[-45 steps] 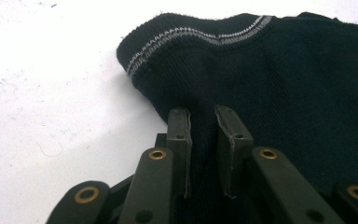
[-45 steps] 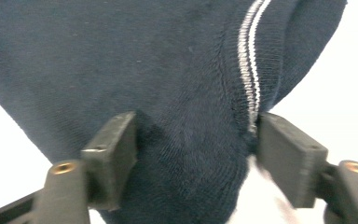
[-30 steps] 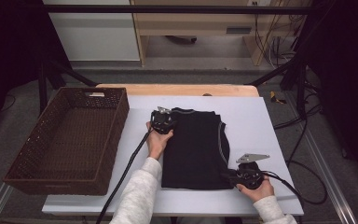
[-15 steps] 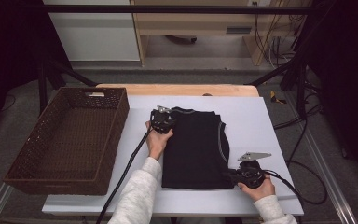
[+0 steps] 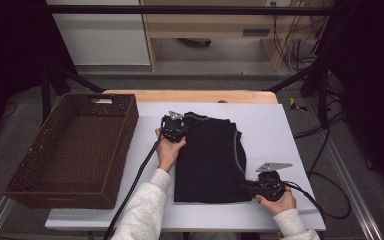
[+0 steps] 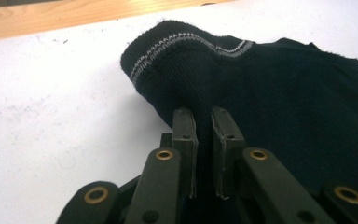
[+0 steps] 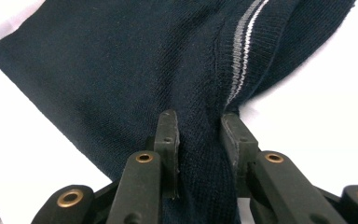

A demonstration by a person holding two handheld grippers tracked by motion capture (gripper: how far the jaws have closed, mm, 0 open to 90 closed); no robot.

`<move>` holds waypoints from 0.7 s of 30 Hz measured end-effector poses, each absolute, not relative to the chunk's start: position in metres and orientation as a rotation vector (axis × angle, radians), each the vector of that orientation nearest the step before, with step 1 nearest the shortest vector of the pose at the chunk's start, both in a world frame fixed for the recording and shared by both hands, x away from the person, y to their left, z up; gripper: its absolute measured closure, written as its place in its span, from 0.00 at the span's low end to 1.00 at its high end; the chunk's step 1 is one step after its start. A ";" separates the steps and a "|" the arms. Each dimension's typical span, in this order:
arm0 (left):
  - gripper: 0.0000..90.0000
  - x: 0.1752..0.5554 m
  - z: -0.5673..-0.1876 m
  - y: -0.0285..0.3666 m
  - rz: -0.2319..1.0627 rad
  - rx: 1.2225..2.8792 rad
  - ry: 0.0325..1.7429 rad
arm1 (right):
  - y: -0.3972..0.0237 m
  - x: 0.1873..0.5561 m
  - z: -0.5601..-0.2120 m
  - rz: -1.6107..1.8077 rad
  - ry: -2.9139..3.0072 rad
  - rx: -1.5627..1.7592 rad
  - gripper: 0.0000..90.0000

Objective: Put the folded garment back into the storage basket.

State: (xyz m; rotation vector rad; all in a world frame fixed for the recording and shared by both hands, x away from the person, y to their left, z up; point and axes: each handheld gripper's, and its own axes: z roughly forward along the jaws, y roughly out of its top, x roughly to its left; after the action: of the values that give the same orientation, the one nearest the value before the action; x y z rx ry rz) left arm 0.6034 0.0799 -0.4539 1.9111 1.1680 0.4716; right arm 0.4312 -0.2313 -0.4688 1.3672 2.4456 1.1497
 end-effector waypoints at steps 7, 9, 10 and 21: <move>0.91 0.597 -0.443 0.078 0.479 1.907 1.137 | -0.232 0.431 -0.466 1.159 2.439 1.359 0.80; 0.91 0.595 -0.439 0.078 0.481 1.910 1.125 | -0.232 0.431 -0.466 1.157 2.439 1.360 0.80; 0.91 0.594 -0.438 0.078 0.482 1.910 1.122 | -0.233 0.430 -0.466 1.162 2.439 1.359 0.80; 0.92 0.585 -0.426 0.075 0.480 1.915 1.076 | -0.232 0.430 -0.463 1.160 2.436 1.347 0.80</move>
State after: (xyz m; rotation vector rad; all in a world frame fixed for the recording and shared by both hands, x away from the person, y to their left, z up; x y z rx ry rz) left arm 0.5854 0.0754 -0.4255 1.9146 1.0763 0.4800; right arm 0.4299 -0.2323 -0.4626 1.3466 2.4364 1.1599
